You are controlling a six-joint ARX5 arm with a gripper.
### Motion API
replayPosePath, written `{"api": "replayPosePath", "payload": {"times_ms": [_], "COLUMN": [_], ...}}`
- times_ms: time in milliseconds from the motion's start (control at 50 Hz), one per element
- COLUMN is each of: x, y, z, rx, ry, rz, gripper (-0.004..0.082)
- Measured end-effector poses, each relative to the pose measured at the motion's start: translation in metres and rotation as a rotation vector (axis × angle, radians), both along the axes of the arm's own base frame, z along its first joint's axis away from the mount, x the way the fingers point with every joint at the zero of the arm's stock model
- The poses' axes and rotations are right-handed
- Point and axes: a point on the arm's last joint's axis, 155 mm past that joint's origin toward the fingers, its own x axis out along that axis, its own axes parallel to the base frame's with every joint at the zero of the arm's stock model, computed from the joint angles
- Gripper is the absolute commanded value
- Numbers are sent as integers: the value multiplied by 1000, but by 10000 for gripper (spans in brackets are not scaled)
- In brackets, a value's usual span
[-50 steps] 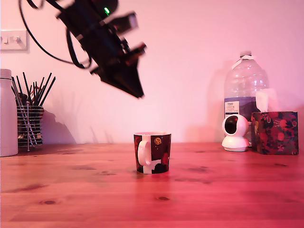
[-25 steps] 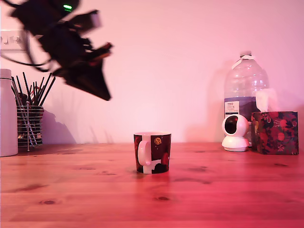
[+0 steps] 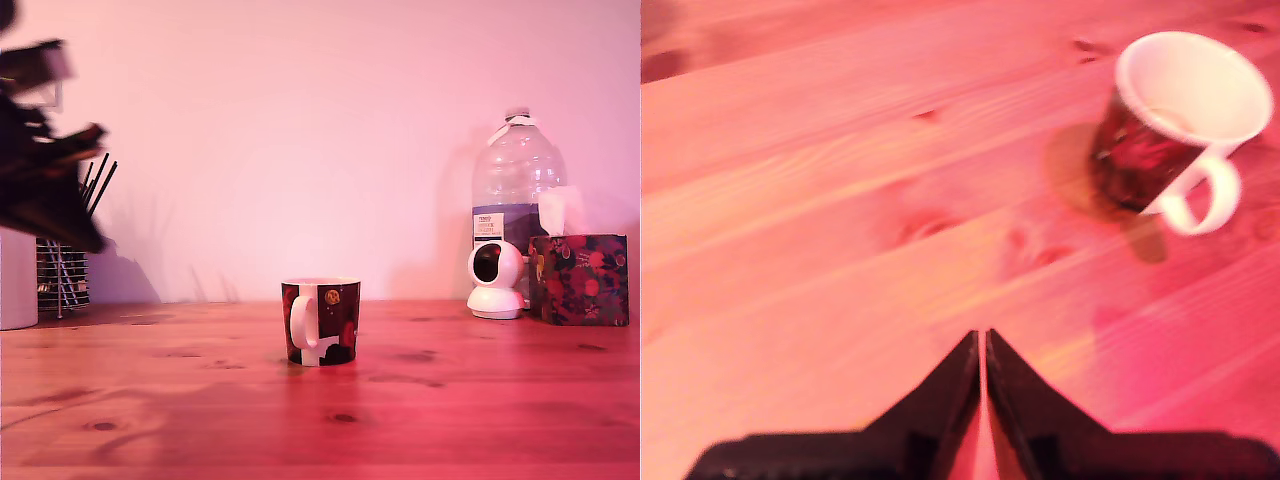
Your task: Pick up the coffee capsules from the table one by one and drop them inside the nearest coffee cup
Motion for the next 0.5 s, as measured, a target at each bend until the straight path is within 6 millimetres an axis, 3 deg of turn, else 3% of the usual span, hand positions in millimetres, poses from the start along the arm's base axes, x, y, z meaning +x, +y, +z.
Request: {"api": "replayPosePath", "payload": {"times_ms": [380, 500], "x": [-42, -52], "y": [40, 45], "z": [-5, 8], "rx": [-30, -62], "ry": [-89, -161], "rz": [146, 179], "gripper": [-15, -15]}}
